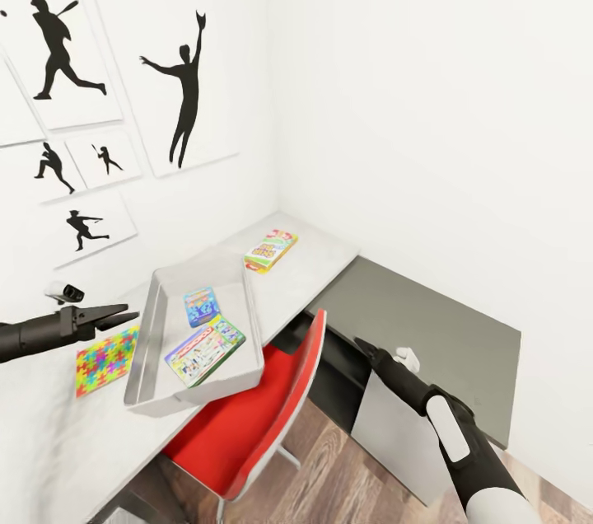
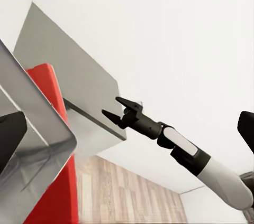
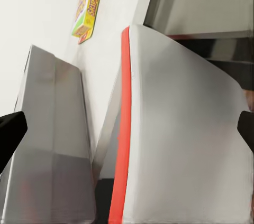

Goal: Put all the toys in the child's room - the three board games (two on the bed and one on the table), the two jigsaw puzzles on the table, and the tennis ball on the table - inside the toy box on the table in the child's room.

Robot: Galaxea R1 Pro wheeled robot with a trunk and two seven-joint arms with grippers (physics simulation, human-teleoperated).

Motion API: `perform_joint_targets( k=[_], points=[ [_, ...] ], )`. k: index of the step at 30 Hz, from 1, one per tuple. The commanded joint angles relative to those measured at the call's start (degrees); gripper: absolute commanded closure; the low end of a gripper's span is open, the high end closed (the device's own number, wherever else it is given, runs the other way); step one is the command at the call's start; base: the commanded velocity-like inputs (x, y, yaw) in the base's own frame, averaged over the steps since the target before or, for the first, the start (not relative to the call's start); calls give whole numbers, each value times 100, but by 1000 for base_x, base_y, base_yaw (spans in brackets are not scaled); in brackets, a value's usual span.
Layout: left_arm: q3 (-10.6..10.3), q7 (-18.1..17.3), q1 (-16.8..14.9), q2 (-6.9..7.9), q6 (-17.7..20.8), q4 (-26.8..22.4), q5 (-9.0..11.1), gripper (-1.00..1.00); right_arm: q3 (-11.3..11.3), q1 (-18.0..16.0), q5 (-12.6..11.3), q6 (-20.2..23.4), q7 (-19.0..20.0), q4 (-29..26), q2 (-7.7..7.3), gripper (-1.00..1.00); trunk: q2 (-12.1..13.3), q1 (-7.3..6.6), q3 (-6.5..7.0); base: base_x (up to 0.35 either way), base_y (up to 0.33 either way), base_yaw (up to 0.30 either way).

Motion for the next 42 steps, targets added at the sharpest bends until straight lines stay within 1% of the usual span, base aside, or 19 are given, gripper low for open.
perform_joint_targets(
  k=[1, 5, 11, 20, 33, 42],
  points=[
    [-6, -22, -3, 2, 62, -28, -3, -100, -20, -5, -39, 48, 8, -1, 4, -100, -12, 1, -12, -204, -199, 0],
    [-18, -22, 28, 1, 64, -192, -2, -100, -19, -5, -39, 48, 8, -2, 4, -100, -12, 1, -12, -212, -218, 0],
    [-21, -22, 52, -2, 65, -244, -1, -100, -19, -5, -39, 48, 8, -8, -3, -100, -12, 1, -12, -166, -256, 0],
    [-21, -22, 67, -8, 65, -252, -1, -100, -19, -5, -39, 48, 8, -15, 2, -100, -12, 1, 3, 6, -265, 0],
    [-21, -22, 83, -10, 65, -252, -1, -100, -19, -5, -34, 38, 8, -26, 8, -100, -12, 1, 101, 108, -50, 99],
    [-21, -22, 90, -18, 65, -252, -1, -100, -19, -5, -38, 31, 8, -27, 5, -100, -12, 1, 111, 10, -3, 28]
  ],
)
